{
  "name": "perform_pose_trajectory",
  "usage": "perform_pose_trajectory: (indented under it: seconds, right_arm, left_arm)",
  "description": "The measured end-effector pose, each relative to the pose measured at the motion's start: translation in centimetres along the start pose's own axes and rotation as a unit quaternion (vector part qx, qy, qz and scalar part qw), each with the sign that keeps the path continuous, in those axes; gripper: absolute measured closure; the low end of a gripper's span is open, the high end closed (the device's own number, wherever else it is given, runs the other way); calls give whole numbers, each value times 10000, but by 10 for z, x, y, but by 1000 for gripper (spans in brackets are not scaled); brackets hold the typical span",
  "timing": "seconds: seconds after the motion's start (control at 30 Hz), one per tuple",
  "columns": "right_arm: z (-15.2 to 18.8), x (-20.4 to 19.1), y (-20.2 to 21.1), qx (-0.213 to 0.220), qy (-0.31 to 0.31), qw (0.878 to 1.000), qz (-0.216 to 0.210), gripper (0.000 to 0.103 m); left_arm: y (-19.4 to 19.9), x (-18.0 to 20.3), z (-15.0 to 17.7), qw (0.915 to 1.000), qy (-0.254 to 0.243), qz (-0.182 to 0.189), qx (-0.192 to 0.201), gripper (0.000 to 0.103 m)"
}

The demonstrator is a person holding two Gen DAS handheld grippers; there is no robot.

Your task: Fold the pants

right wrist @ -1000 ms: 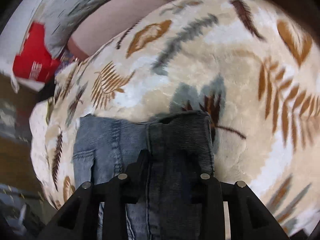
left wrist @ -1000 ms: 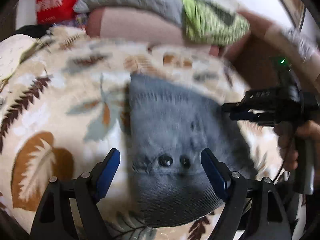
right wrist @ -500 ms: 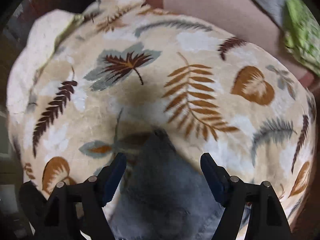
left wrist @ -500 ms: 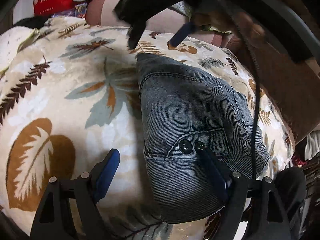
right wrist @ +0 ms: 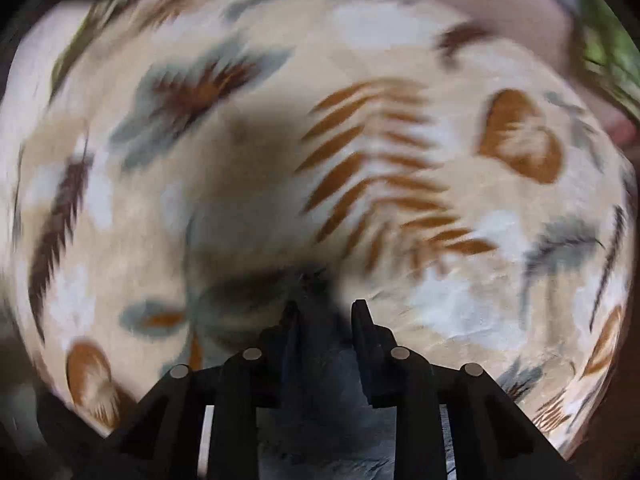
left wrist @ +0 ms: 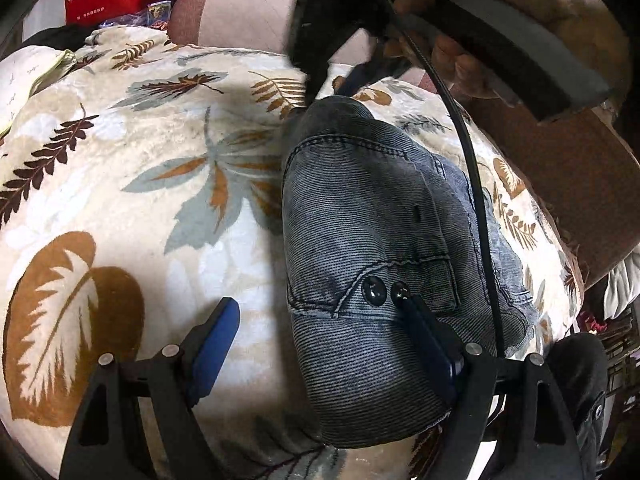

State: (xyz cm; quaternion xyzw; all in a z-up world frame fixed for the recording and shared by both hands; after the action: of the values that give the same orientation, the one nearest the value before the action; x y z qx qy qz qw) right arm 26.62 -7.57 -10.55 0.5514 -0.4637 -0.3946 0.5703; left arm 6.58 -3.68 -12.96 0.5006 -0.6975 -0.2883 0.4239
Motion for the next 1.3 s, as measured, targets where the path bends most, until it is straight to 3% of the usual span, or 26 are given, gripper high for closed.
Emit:
perform_pose_trajectory:
  seconds: [0.07, 0.17, 0.3, 0.37, 0.4, 0.43, 0.47, 0.5, 0.63, 0.7, 0.77, 0.83, 0.87, 0.97, 1.07, 1.13, 1.3]
  right_arm:
    - [0, 24, 12, 350, -272, 9984, 340, 73]
    - [20, 44, 30, 624, -590, 9960, -249, 72]
    - [67, 28, 48, 702, -389, 9903, -1135, 72]
    - [96, 32, 38, 658, -438, 9882, -1311, 64]
    - [108, 41, 23, 552, -528, 9887, -1289, 51]
    - [121, 54, 2, 378, -691, 9899, -1179, 48]
    - [129, 64, -13, 258, -813, 9897, -1149, 48]
    - [136, 72, -19, 291, -1006, 9848, -1384, 51]
    - [157, 79, 31, 1250, -1219, 9703, -1675, 49]
    - [180, 79, 38, 1422, -1302, 9612, -1973, 49]
    - [203, 80, 25, 1385, -1457, 9553, -2169, 45]
    - [227, 79, -21, 848, -1482, 9618, -2139, 39]
    - [229, 83, -23, 1022, -1464, 9615, -2089, 39]
    - [233, 91, 9, 1428, -1623, 9446, -2471, 40]
    - [236, 117, 38, 1967, -1976, 9162, -2878, 38]
    - [241, 131, 32, 1775, -2186, 9019, -3276, 31]
    - [249, 150, -8, 1124, -2536, 8874, -3682, 31]
  left_arm:
    - [0, -1, 0, 10000, 23, 11, 7, 19]
    - [-1, -1, 0, 10000, 25, 18, 30, 19]
    - [-1, -2, 2, 10000, 71, 43, 48, 18]
    - [0, -3, 3, 9999, 71, 42, 63, 18]
    - [0, -3, 3, 9999, 75, 45, 67, 18]
    - [0, -2, 3, 9999, 89, 63, 70, 18]
    - [-1, -2, 3, 9999, 101, 72, 61, 18]
    - [0, -2, 4, 9999, 98, 62, 68, 18]
    - [3, -2, 3, 9998, 149, 41, 83, 18]
    - [3, -2, 2, 9998, 174, 1, 55, 18]
    - [3, -2, 1, 9998, 192, -43, 36, 18]
    - [5, 0, 1, 9996, 271, 43, -62, 18]
    - [9, 1, -1, 9994, 331, 107, -94, 18]
    - [30, -5, -11, 9979, 593, 269, 70, 18]
    - [48, -17, -20, 9948, 901, 459, 150, 18]
    - [45, -29, -22, 9898, 1235, 706, -70, 18]
    - [11, -42, -18, 9698, 1911, 1213, -906, 18]
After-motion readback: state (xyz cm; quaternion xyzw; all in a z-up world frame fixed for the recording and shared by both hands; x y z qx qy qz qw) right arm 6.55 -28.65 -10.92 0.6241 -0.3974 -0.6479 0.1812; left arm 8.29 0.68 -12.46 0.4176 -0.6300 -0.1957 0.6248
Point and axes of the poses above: each gripper's, at about its wrist camera, not at the fingertips, and y roughly against the way its jaws point, x to its right, z to its underside, the point moved 9 cm from there along -y, roughly the way its jaws point, and after that the axes turned 5 degrees about -x, right-handed, at the moved point
